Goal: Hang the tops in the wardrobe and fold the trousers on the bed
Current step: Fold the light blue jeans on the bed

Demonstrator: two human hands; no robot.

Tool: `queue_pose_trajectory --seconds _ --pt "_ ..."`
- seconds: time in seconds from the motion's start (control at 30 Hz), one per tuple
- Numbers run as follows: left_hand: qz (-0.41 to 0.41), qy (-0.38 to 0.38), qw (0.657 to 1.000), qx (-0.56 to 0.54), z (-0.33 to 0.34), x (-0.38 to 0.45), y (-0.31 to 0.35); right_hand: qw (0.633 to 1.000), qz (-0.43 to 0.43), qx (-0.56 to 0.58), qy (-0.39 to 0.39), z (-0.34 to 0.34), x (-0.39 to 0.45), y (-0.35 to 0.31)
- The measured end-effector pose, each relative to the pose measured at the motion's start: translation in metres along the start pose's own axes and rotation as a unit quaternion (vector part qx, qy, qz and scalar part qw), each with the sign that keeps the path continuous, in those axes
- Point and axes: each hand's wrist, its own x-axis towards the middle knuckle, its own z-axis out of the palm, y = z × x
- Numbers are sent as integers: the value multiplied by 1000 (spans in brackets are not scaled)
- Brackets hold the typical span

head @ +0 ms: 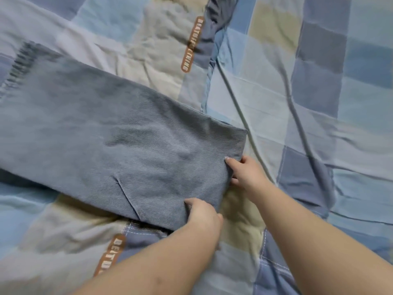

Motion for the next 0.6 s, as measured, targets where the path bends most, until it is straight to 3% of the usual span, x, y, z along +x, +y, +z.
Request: queue_pose_trajectory --seconds 0.07,0.13,0.27,0.33,0.43,0.6 --pt "-1 84 994 -67 3 -13 -9 1000 -21 4 18 -1 -7 -7" --pt "0 168 965 -204 4 -35 -24 997 -54 38 37 -4 -16 -22" --pt "-39 246 837 -488 -12 -91 -70 989 -127 10 75 7 -34 -80" --pt "-40 271 802 -531 -18 -125 -103 982 -166 -42 85 27 -48 -120" --pt "-29 283 795 -536 -17 -173 -150 954 -244 -156 83 60 -69 -178" --pt "-66 360 752 -547 21 -244 -239 918 -337 -206 33 145 -89 -256"
